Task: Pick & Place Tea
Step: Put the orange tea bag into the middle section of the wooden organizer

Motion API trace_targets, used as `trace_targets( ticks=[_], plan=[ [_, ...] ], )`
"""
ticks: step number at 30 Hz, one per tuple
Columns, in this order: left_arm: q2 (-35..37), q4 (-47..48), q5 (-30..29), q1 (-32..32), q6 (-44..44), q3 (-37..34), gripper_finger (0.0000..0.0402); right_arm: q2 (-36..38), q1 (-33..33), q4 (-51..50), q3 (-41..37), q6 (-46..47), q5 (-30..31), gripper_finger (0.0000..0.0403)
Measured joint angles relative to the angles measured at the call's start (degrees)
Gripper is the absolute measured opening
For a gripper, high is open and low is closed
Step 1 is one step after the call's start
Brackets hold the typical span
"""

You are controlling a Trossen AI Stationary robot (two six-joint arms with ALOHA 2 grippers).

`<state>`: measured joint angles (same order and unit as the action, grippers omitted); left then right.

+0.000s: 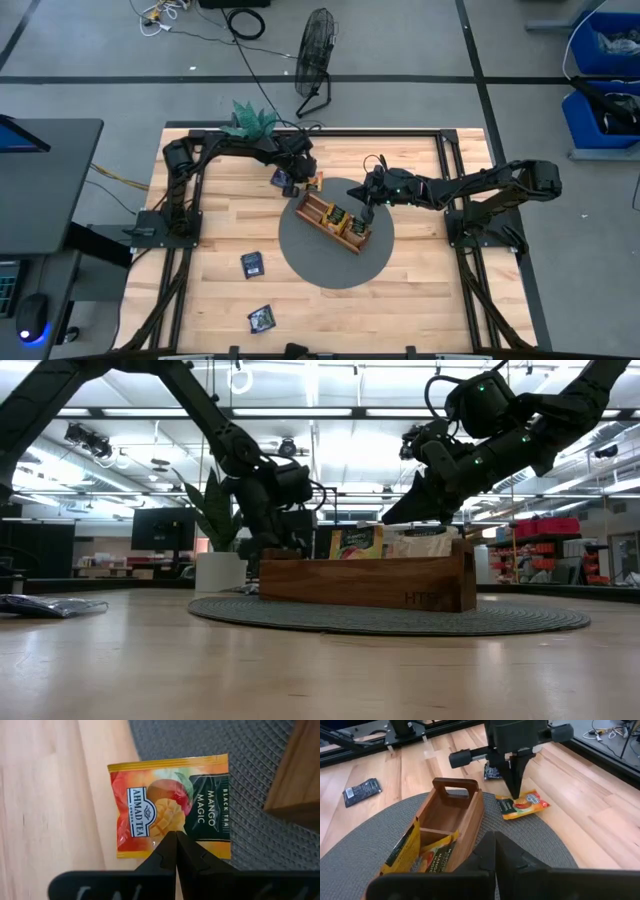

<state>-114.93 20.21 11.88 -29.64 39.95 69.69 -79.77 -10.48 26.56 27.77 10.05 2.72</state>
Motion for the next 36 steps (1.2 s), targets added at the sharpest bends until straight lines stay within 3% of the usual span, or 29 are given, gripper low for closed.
trace_targets(
  ticks=[25, 36],
  plan=[
    [1.13, 22.71, -2.83, -2.69, -13.98, -0.48, 0.0002, 0.00, 0.83, 0.50, 0.00, 0.93, -0.17, 0.0000],
    [1.48, 26.55, -6.59, 2.45, -17.07, -0.55, 0.0002, 0.00, 0.85, 0.43, 0.00, 0.49, -0.13, 0.0000]
  ],
)
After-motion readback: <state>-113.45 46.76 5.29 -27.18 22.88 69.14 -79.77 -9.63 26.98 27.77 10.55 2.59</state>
